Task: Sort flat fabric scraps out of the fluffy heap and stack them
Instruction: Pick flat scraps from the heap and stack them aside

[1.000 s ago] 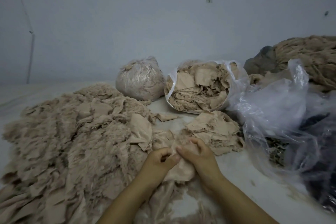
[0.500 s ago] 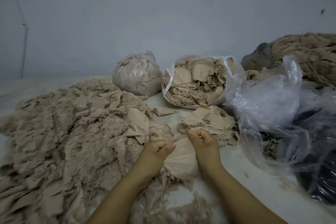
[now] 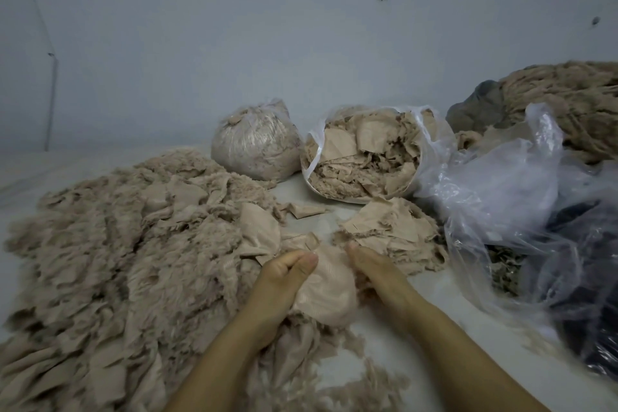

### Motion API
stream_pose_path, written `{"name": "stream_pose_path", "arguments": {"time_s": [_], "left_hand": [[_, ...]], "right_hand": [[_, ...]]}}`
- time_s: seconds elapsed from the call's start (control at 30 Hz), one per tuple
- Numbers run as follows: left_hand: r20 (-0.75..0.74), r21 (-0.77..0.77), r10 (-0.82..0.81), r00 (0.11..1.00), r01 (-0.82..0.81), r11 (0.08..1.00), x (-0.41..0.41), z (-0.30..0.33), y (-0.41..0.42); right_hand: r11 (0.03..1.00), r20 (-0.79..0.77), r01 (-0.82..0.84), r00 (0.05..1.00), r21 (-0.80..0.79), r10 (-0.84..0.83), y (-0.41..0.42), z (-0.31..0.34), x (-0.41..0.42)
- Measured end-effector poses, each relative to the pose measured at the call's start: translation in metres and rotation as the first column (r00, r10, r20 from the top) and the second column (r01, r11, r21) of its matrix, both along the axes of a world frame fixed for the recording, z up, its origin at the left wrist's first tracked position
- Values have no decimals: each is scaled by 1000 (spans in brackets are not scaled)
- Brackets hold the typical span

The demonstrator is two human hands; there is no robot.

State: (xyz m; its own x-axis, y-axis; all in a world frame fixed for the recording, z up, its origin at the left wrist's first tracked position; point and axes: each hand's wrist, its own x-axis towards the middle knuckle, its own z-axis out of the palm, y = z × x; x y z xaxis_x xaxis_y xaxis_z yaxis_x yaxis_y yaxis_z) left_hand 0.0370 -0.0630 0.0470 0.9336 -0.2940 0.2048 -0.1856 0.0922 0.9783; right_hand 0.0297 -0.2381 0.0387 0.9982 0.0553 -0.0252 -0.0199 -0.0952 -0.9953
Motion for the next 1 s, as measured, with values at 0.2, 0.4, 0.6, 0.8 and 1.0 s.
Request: {"name": "stream_pose_path", "arguments": {"time_s": [0.2, 0.4, 0.6, 0.8, 1.0], "left_hand": [[53, 22, 141, 989, -142, 990, 1, -5, -5], [39, 72, 188, 981, -190, 979, 3, -4, -8], [49, 83, 286, 957, -289, 954, 5, -5, -4], [4, 70, 400, 917, -399, 914, 9, -9, 3], [49, 82, 328, 944, -331, 940, 8, -9, 3]], "right_hand": [[945, 58, 99, 991, 312, -123, 22, -6, -3], [898, 166, 316, 911, 306, -377, 16, 5, 2], [884, 195, 351, 886, 308, -420, 8, 8, 8], [869, 241, 427, 842, 249, -482, -20, 35, 46], [607, 335, 577, 815, -547, -473, -67, 51, 71]]}}
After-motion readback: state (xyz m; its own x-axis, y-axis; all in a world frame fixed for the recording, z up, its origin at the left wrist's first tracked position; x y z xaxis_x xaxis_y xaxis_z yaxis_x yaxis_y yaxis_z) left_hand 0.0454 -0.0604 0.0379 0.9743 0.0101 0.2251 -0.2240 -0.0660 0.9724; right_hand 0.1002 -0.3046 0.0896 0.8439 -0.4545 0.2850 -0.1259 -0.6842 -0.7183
